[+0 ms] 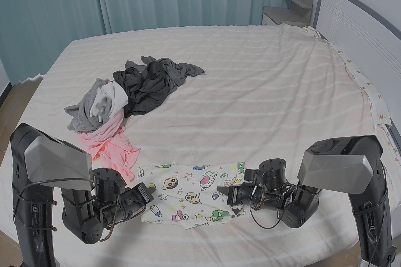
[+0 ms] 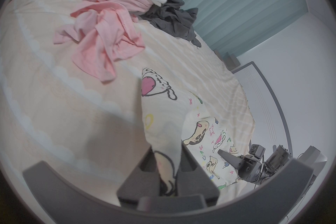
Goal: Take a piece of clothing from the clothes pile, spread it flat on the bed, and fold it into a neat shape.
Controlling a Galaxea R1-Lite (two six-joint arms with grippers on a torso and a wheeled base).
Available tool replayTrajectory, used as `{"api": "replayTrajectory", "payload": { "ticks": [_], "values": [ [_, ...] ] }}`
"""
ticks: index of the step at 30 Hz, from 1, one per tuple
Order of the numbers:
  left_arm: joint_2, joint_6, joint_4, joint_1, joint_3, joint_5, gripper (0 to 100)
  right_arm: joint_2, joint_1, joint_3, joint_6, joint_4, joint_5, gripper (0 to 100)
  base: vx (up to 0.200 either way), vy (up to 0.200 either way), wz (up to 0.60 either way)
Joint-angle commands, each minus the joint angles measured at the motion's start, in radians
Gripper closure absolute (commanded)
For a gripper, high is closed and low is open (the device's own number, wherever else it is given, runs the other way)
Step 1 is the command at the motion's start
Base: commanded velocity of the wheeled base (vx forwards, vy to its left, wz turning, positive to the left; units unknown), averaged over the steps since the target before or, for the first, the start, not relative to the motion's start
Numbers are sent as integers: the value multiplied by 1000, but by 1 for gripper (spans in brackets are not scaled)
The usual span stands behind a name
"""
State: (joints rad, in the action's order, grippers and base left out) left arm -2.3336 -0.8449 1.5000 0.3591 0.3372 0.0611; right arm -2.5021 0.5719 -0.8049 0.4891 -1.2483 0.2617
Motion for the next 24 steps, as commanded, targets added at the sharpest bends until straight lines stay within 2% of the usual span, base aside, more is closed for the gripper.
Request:
{"api": "replayTrajectory", "payload": {
  "ticks": [1,15,24],
  "values": [
    [-4,0,0,0,-1,0,100,0,0,1,0,0,1,100,0,200,0],
    [-13,1,0,3,-1,0,100,0,-1,1,0,0,-1,100,0,200,0],
    [-20,4,2,9,-10,0,100,0,-1,10,-3,0,1,100,0,0,0]
  ]
}}
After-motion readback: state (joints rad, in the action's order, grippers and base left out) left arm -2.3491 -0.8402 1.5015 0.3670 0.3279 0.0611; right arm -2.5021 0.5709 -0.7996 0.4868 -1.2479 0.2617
